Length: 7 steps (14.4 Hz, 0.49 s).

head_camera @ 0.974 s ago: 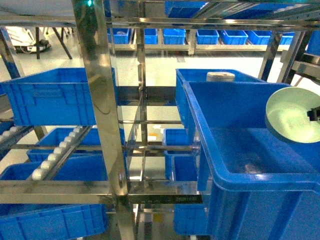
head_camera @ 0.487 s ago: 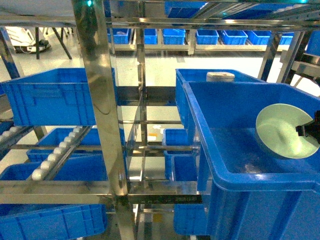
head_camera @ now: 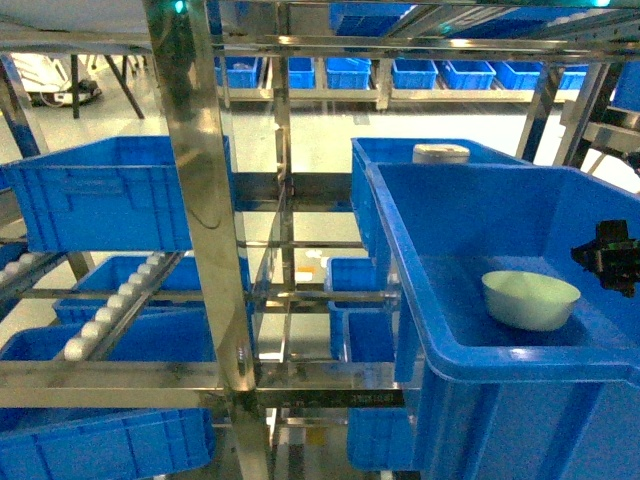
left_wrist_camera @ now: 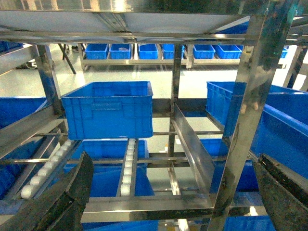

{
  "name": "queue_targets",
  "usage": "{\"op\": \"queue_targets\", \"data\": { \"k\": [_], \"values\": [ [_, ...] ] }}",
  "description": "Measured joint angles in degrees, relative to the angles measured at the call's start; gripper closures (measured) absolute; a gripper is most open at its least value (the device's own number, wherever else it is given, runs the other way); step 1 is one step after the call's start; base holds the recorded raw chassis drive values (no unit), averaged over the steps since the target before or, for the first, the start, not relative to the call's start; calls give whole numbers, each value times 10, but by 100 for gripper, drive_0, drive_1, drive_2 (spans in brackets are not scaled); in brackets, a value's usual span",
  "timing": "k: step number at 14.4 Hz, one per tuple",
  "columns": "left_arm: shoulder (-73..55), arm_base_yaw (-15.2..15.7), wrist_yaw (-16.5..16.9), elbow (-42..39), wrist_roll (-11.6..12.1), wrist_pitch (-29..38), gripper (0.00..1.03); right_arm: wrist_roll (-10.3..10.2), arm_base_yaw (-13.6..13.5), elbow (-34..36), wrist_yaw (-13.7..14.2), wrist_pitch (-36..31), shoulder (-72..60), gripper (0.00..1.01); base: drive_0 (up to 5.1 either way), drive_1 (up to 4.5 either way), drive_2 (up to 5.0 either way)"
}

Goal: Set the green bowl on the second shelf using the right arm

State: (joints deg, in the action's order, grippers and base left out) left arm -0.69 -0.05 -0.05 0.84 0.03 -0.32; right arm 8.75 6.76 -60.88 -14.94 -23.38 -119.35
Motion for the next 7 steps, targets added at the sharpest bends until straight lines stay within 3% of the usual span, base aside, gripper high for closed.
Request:
{"op": "queue_targets", "data": {
  "k": [2, 3, 5, 7],
  "values": [
    [0, 0, 0, 0, 0, 0, 5, -12, -13, 45, 23, -56, 39, 7, 0, 0, 0],
    [0, 0, 0, 0, 0, 0, 5, -14, -16, 78, 25, -85, 73, 2, 0, 0, 0],
    [0, 0, 0, 0, 0, 0, 5, -12, -16, 147, 25, -129, 129, 3, 0, 0, 0],
    [0, 0, 0, 0, 0, 0, 5, -14, -16, 195, 29, -128, 171, 3, 0, 0, 0]
  ]
}}
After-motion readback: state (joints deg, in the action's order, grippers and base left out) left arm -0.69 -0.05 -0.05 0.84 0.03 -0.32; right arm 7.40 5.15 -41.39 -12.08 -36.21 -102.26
